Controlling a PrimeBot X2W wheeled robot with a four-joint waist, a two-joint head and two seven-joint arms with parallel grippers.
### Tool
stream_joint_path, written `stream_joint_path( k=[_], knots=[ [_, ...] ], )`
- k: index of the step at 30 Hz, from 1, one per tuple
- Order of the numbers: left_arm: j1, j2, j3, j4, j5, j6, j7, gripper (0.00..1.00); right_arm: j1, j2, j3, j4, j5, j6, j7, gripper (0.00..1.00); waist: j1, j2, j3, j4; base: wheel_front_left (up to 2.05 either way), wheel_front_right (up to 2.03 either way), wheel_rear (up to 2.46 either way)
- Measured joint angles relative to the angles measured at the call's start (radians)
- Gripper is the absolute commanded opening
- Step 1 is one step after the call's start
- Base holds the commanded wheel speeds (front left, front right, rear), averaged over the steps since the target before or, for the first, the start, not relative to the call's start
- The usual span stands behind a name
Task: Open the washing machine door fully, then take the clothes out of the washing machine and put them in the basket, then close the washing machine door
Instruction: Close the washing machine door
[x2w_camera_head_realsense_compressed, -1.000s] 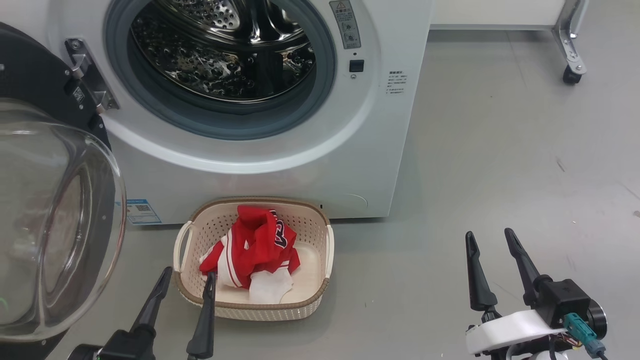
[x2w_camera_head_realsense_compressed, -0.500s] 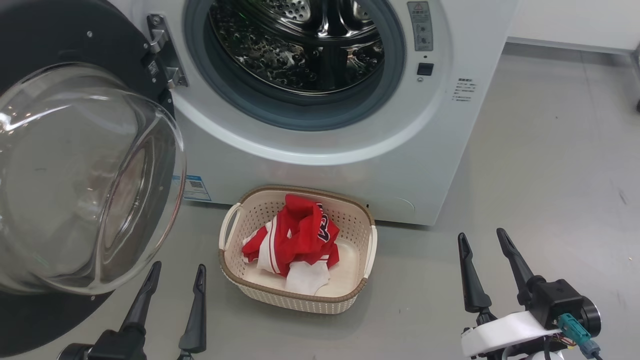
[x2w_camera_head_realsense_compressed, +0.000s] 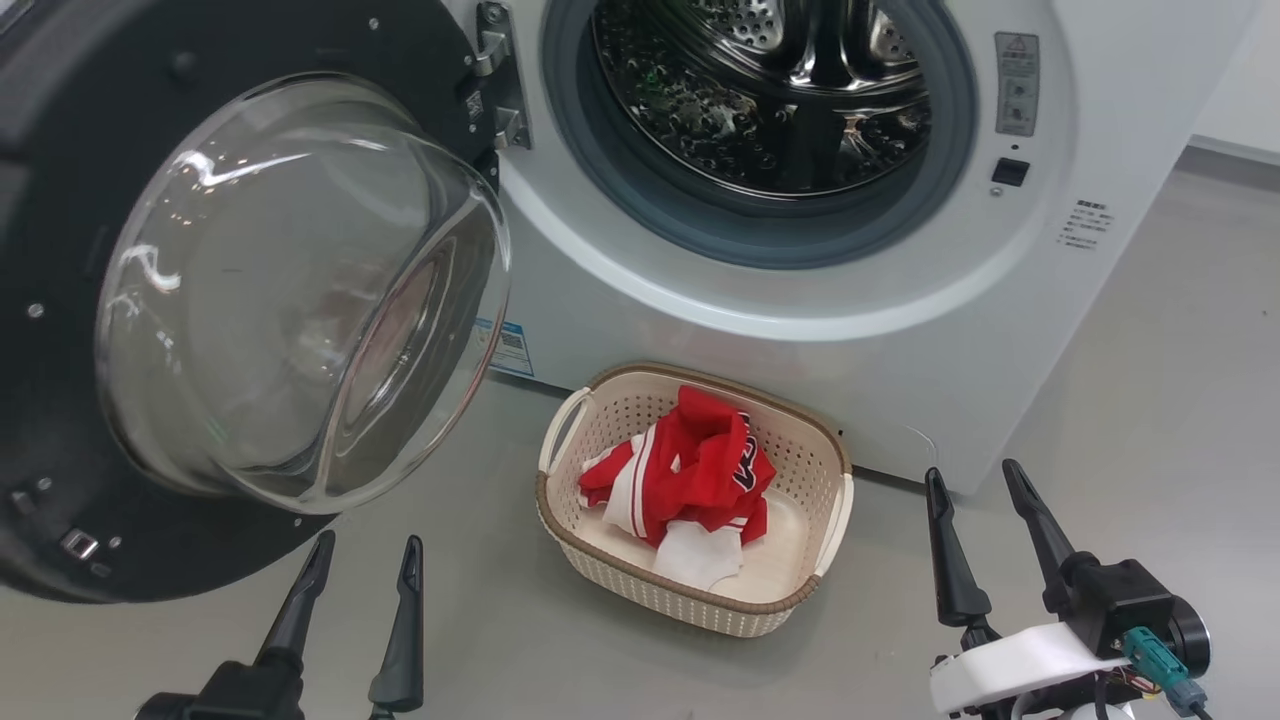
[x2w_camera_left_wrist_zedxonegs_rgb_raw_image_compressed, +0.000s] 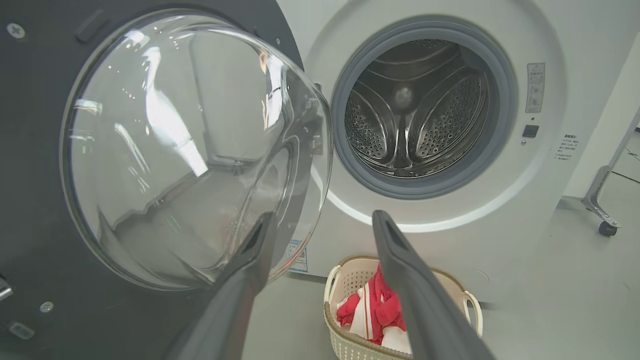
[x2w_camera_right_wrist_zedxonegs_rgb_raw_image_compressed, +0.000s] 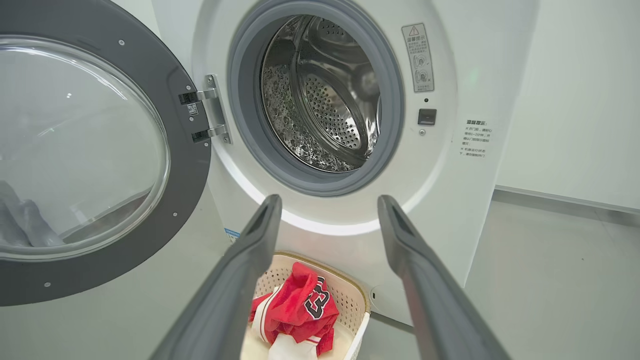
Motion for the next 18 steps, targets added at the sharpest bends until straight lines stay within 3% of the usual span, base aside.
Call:
stream_joint_path(
  k=[9,18],
  knots=[
    [0.002,0.0,0.021,0.005,-0.018,0.0,0.002,1.0,0.0,0.002,0.027,0.006,-0.001,0.002,0.0,1.0,0.0,0.0,-0.009,0.075,0.0,0.0,0.0],
    [0.002,0.0,0.021,0.007,-0.022,0.0,0.002,1.0,0.0,0.001,0.031,0.008,-0.001,0.002,0.0,1.0,0.0,0.0,-0.008,0.085,0.0,0.0,0.0]
  ],
)
